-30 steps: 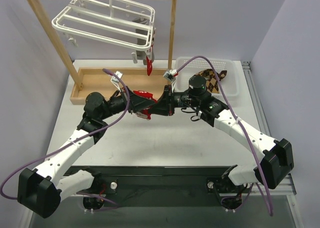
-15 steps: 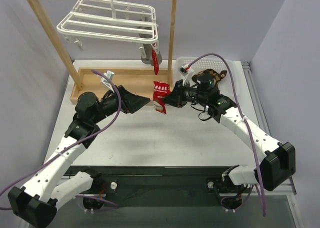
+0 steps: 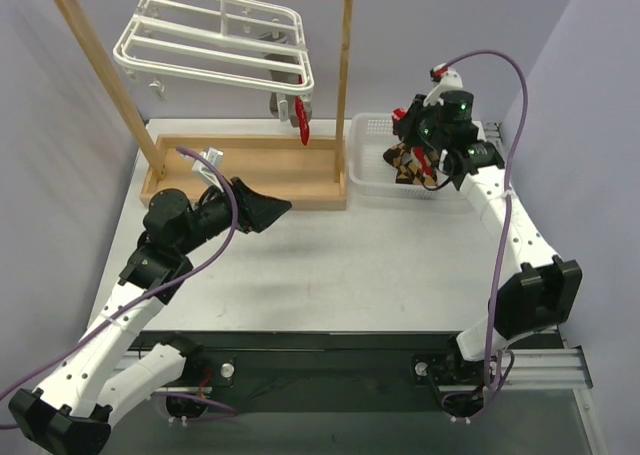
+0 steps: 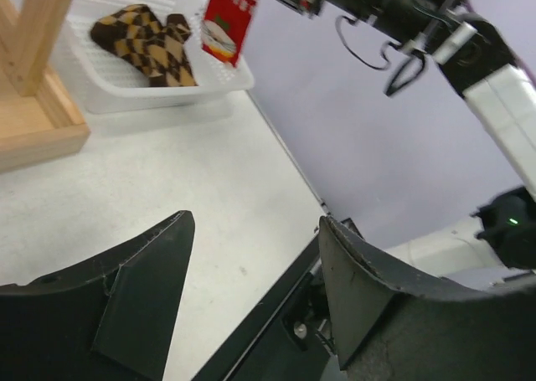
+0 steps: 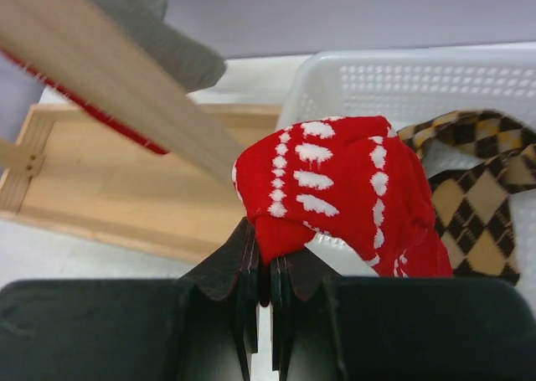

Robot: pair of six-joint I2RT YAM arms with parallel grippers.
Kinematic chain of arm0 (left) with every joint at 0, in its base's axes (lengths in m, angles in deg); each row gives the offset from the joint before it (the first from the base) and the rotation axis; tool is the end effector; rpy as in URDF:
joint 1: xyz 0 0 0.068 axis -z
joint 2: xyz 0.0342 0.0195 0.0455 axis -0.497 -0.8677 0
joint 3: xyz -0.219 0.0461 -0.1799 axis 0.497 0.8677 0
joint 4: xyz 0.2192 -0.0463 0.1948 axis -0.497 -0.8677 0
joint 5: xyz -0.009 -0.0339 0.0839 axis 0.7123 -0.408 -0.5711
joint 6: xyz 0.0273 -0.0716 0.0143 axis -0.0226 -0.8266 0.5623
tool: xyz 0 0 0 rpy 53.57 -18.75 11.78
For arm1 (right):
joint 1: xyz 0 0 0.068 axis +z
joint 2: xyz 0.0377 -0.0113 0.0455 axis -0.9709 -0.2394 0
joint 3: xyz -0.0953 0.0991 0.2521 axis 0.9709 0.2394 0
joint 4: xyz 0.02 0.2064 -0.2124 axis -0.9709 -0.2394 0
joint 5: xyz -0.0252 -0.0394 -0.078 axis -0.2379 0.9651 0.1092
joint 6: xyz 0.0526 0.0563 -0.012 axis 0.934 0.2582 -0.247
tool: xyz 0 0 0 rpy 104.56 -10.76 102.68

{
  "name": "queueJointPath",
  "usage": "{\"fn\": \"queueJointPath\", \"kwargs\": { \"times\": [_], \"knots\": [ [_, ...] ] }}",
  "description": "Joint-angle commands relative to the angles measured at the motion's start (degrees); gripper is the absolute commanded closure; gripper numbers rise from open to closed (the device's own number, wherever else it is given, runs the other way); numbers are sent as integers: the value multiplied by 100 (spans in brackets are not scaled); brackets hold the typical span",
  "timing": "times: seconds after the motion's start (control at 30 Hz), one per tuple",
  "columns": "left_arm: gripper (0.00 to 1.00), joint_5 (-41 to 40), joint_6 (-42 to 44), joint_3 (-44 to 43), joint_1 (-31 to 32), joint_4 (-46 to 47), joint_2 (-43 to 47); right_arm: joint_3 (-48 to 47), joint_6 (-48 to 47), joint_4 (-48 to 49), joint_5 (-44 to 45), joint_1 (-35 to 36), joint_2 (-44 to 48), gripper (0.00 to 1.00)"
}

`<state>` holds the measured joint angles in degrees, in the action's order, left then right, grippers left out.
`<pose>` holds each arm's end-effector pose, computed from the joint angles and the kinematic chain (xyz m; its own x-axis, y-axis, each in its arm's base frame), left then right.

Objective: Remove the socks clipped to the hanger

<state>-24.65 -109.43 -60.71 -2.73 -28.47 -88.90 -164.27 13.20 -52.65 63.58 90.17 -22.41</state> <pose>0.2126 -0.1369 0.3904 -0.5318 -0.4361 -0.7260 0.5388 0.4871 -0.6873 0.4130 0.1175 0.4211 -0.2476 0.2470 -0.9368 -0.3801 0.8647 0.3284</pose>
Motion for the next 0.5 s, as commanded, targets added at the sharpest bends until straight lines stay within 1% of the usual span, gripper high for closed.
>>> {"fn": "queueJointPath", "kwargs": {
  "times": [0.0, 0.07, 0.13, 0.2, 0.23, 0.27, 0.3, 0.37, 0.4, 0.43, 0.47],
  "knots": [
    [29, 829, -509, -267, 9, 1344, -6, -713, -369, -109, 368, -320, -575, 100],
    [28, 1023, -608, -495, 9, 1550, -129, -1134, -387, -292, 421, -435, -1006, 92],
    [25, 997, -591, -897, 9, 1586, -261, -1433, -422, -547, 509, -558, -1444, 89],
    [24, 980, -608, -1241, 9, 1594, -542, -1802, -440, -706, 613, -620, -1709, 78],
    [23, 945, -617, -1539, 9, 1612, -648, -1917, -449, -907, 693, -672, -1963, 68],
    [23, 814, -634, -1699, 9, 1621, -823, -2127, -449, -1004, 754, -681, -2070, 61],
    [21, 726, -687, -1805, 9, 1725, -911, -2233, -466, -1136, 833, -699, -2175, 57],
    [18, 489, -749, -2068, 0, 1762, -1105, -2444, -467, -1523, 948, -717, -2387, 33],
    [18, 192, -731, -2148, -17, 1718, -1158, -2523, -440, -1602, 1001, -734, -2422, 21],
    [18, 75, -705, -2235, -18, 1709, -1202, -2533, -396, -1725, 958, -725, -2440, 9],
    [17, -47, -670, -2315, -18, 1700, -1272, -2516, -361, -1761, 870, -743, -2414, 7]
  ]
}}
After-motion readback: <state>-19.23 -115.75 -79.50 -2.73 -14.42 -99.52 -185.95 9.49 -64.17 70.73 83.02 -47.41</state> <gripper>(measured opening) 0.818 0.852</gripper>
